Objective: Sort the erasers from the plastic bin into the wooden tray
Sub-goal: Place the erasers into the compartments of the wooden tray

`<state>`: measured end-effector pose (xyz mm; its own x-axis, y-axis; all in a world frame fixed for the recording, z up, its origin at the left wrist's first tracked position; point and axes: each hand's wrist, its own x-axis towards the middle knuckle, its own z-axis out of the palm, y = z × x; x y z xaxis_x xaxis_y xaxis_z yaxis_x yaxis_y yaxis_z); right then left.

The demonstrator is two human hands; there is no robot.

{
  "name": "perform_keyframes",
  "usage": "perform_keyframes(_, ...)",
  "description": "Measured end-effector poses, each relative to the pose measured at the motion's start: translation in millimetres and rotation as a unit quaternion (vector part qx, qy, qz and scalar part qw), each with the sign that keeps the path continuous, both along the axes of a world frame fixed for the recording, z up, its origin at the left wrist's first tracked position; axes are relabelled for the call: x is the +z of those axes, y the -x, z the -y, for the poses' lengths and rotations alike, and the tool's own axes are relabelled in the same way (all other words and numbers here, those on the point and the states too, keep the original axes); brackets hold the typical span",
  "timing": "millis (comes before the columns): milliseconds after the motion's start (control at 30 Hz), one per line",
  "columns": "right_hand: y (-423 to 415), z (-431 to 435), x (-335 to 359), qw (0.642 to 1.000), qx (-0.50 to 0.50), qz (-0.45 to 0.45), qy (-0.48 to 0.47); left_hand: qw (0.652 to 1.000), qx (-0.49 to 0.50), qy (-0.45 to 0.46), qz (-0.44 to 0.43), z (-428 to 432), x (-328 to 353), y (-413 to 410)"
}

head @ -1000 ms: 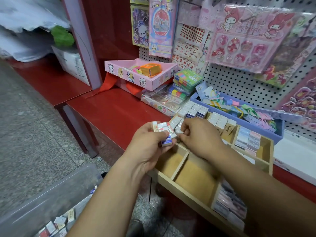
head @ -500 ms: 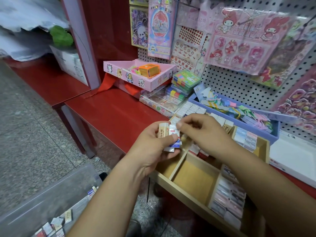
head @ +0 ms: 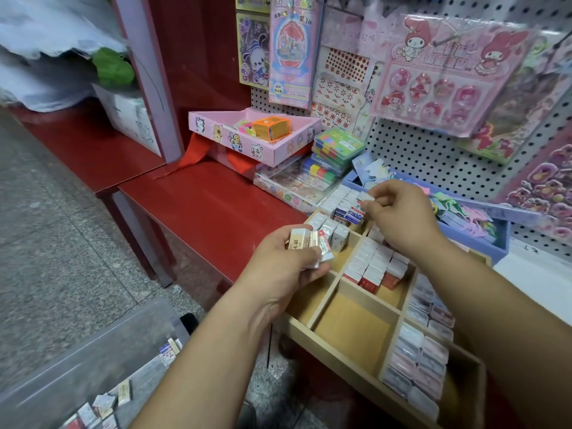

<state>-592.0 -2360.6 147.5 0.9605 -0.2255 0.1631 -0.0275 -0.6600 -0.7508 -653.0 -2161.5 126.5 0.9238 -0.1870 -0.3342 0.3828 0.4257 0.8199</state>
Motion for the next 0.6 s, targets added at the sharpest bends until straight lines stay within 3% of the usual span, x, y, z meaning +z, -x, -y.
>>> perform_keyframes(267, -22, -17, -20, 0.972, 0.032, 0.004, 0.233, 1.000, 0.008, 0.003, -0.009, 2, -2, -1)
perform_keyframes(600, -24, -18, -22, 0.978, 0.043, -0.050, 0.198, 0.999, 0.020, -0.026, 0.007, -2, -3, -2)
